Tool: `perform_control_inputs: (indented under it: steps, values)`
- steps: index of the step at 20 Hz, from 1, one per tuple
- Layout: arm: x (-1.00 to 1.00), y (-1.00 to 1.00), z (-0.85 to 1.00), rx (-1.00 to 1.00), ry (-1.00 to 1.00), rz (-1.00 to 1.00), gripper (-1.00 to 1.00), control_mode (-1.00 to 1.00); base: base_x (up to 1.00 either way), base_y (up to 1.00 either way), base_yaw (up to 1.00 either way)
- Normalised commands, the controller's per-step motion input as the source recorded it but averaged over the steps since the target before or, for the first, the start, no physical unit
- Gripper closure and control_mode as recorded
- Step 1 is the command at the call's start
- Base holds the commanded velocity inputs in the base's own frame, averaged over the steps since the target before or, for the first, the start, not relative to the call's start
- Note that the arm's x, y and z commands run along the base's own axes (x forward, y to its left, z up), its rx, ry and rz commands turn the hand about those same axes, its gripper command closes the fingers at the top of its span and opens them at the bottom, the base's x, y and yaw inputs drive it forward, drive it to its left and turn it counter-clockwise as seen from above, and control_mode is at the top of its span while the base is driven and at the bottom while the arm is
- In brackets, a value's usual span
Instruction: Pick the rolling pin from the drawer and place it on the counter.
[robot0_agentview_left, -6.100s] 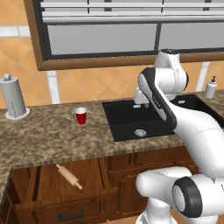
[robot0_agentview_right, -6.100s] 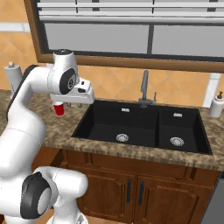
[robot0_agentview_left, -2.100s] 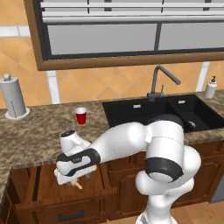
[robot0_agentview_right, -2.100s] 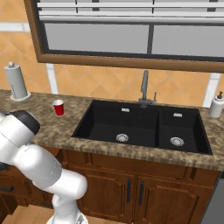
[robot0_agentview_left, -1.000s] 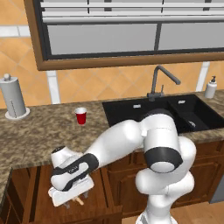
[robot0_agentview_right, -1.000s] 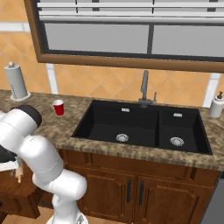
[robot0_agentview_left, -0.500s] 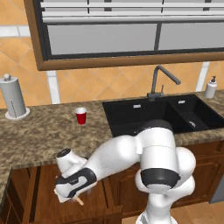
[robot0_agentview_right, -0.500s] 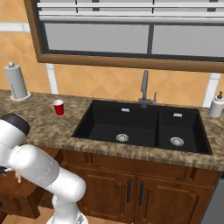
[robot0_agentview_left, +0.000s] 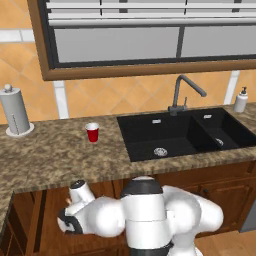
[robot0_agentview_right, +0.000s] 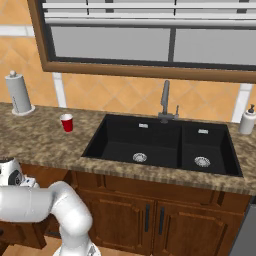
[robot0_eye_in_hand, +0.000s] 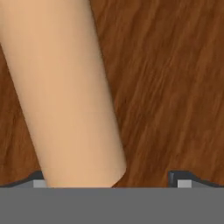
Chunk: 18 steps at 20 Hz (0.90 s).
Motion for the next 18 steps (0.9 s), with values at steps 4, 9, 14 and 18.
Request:
perform_control_inputs:
  steps: [4,9,14,18]
  values:
    - [0.73,0.66,-0.13,-0.04,0.16,0.0,1.0,-1.0,0.0,0.0,0.0]
    - [-0.57,0.14,-0.43,-0.12,0.05,0.05,1.0,-1.0,0.0,0.0,0.0]
    - [-1.0,0.07,0.45,-0.06,0.0,0.25,1.0,-1.0,0.0,0.0,0.0]
    - [-1.0,0.01,0.94,-0.05,-0.05,0.25,1.0,-1.0,0.0,0.0,0.0]
